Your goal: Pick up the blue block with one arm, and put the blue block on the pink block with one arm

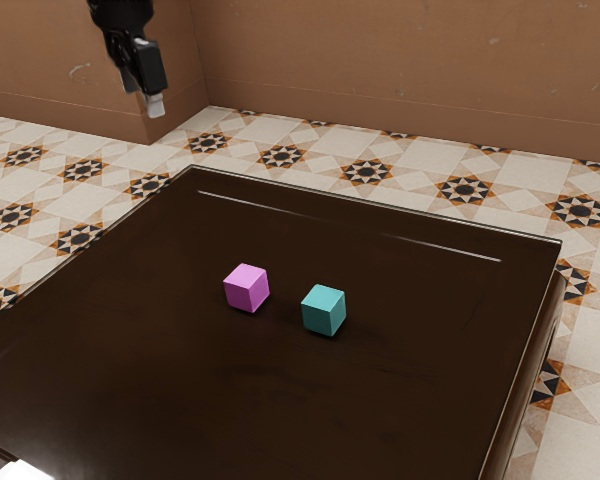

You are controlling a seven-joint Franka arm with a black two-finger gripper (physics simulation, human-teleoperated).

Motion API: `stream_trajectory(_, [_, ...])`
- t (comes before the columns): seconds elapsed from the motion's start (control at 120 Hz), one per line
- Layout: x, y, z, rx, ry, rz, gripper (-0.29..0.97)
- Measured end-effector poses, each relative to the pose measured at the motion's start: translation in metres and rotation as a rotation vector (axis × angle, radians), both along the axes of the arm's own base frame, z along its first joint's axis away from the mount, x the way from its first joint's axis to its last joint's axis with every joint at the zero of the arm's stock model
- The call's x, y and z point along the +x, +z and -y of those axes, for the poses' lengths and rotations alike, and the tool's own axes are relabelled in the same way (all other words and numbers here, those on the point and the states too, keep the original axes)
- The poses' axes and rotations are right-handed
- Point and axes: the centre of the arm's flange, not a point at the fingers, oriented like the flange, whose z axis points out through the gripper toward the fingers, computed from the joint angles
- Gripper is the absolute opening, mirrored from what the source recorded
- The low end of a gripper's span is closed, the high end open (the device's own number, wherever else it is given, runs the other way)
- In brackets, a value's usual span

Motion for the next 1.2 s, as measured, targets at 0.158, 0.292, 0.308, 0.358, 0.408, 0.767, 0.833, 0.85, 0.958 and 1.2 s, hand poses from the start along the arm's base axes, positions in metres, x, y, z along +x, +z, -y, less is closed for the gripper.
stream_trajectory(0.158, [0.002, -0.013, -0.007, 0.004, -0.078, -0.050, 0.68])
stream_trajectory(0.292, [0.000, -0.026, 0.017, 0.005, -0.182, -0.095, 0.68])
stream_trajectory(0.308, [-0.001, -0.029, 0.021, 0.005, -0.199, -0.104, 0.68])
stream_trajectory(0.358, [-0.001, -0.036, 0.032, -0.002, -0.262, -0.125, 0.68])
stream_trajectory(0.408, [0.001, -0.046, 0.041, -0.022, -0.336, -0.146, 0.68])
stream_trajectory(0.767, [0.041, -0.162, 0.130, -0.155, -0.921, -0.195, 0.68])
stream_trajectory(0.833, [0.050, -0.181, 0.138, -0.174, -0.986, -0.186, 0.68])
stream_trajectory(0.85, [0.052, -0.186, 0.140, -0.177, -1.000, -0.185, 0.68])
stream_trajectory(0.958, [0.064, -0.222, 0.146, -0.205, -1.072, -0.182, 0.68])
stream_trajectory(1.2, [0.101, -0.283, 0.143, -0.223, -1.148, -0.148, 0.68])
